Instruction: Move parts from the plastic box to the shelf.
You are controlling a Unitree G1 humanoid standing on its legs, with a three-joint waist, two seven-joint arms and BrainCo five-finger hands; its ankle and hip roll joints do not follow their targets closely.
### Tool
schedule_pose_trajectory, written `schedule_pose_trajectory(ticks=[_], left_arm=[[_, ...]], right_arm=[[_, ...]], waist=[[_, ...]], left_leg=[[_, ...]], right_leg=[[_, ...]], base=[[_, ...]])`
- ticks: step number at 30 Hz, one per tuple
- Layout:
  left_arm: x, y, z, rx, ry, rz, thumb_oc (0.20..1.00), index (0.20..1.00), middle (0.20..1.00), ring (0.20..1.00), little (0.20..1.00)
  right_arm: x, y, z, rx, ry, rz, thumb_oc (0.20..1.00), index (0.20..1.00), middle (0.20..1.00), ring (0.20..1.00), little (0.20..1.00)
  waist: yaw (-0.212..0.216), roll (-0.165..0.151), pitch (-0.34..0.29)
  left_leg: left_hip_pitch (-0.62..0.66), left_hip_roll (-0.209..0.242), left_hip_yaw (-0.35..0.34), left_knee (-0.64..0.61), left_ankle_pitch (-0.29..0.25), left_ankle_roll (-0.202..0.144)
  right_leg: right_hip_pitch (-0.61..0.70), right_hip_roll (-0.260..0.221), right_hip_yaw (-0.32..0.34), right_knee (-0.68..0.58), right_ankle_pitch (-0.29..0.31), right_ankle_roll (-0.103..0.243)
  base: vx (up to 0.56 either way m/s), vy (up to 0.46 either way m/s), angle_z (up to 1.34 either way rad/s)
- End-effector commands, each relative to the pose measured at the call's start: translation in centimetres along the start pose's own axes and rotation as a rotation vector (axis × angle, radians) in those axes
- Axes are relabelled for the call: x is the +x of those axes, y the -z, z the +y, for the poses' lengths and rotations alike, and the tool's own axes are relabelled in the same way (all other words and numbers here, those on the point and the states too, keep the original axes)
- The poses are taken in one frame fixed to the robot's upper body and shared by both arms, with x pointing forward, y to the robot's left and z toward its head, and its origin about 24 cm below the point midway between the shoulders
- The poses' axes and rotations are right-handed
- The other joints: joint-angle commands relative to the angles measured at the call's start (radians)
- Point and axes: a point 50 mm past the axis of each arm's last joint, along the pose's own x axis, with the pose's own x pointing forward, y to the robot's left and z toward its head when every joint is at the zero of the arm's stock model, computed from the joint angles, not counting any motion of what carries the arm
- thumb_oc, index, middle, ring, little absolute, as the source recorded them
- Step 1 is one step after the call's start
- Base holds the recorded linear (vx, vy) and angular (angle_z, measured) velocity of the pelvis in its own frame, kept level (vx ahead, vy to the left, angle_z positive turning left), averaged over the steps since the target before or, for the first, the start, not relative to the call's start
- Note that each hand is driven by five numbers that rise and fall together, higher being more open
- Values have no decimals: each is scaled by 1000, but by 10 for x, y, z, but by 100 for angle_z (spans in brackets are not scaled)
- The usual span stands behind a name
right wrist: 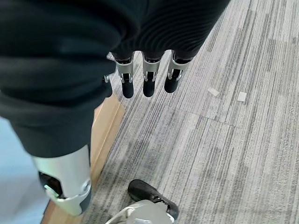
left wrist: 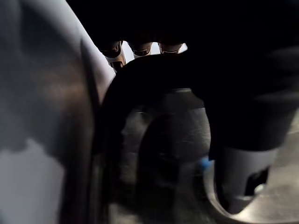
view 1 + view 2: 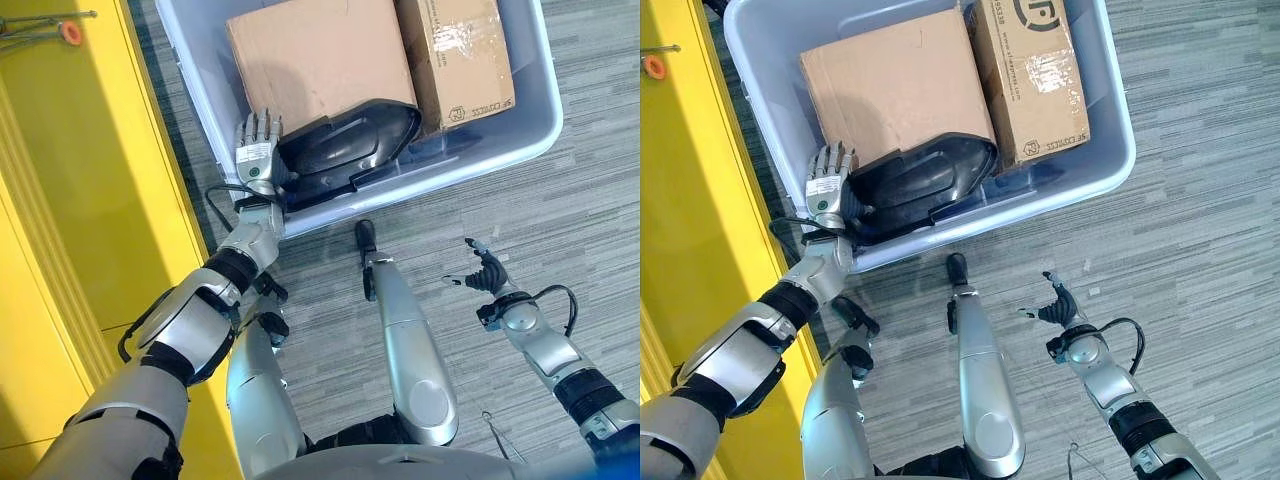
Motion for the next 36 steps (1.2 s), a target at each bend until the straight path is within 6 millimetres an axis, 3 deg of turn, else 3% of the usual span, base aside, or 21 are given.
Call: schedule_pose_trajectory(ticks=[1, 11, 24, 25, 26, 27, 31, 33, 36], left_arm=[[7, 13, 8, 57, -44, 14, 1000, 1000, 1000, 1000, 1000], [24, -10, 19, 137, -39, -60, 1000, 1000, 1000, 1000, 1000], [16, -20, 5, 195, 36, -124, 1000, 1000, 1000, 1000, 1000], [13, -23, 0, 183, 76, -142, 937, 937, 937, 937, 937], [9, -25, -5, 176, 101, -153, 241, 241, 241, 241, 241], [5, -26, -9, 166, 114, -157, 200, 200, 200, 200, 200], [-4, -26, -17, 141, 129, -145, 200, 200, 200, 200, 200], [-15, -15, -26, 72, 137, -44, 200, 200, 200, 200, 200], [-29, -6, -36, 124, 143, -67, 200, 200, 200, 200, 200]], right_arm=[[-3, 5, -7, 29, 27, -5, 1000, 1000, 1000, 1000, 1000], [4, -1, -1, 60, 42, -15, 1000, 1000, 1000, 1000, 1000], [5, 0, 3, 77, 39, -11, 1000, 1000, 1000, 1000, 1000], [5, 1, 3, 75, 42, -9, 1000, 1000, 1000, 1000, 1000], [4, 1, 3, 77, 43, -8, 1000, 1000, 1000, 1000, 1000], [4, 2, 4, 76, 44, -10, 1000, 1000, 1000, 1000, 1000], [3, 3, 3, 86, 59, 0, 1000, 1000, 1000, 1000, 1000], [0, 6, 3, 89, 57, 5, 1000, 1000, 1000, 1000, 1000], [-4, 11, 7, 96, 57, 22, 1000, 1000, 1000, 1000, 1000]], waist=[[4, -43, -38], [-12, -66, -38], [-21, -63, -38], [-22, -60, -38], [-22, -57, -38], [-22, -54, -38], [-19, -51, -38], [-13, -47, -38], [-3, -39, -38]], left_leg=[[-48, 17, -43, 180, -148, -21], [-116, 21, -45, 206, -153, -26], [-134, 16, -42, 213, -159, -27], [-131, 16, -40, 212, -159, -27], [-130, 14, -38, 210, -158, -27], [-128, 12, -36, 206, -157, -27], [-126, 10, -36, 204, -157, -26], [-127, 6, -36, 197, -154, -23], [-119, 0, -38, 182, -147, -25]], right_leg=[[-7, 21, 2, -36, 22, 47], [-72, 32, -3, -41, 48, 46], [-99, 35, 5, -42, 60, 47], [-97, 33, 5, -42, 59, 47], [-99, 32, 6, -41, 59, 47], [-98, 32, 6, -43, 60, 48], [-98, 31, 7, -41, 59, 47], [-97, 30, 7, -43, 58, 50], [-89, 29, 3, -53, 61, 51]], base=[[-47, -35, -1], [-9, -35, 0], [0, -3, 0], [0, 0, 0], [0, 0, 0], [16, 21, 3], [5, 6, 2], [17, -48, 1], [7, -42, -1]])
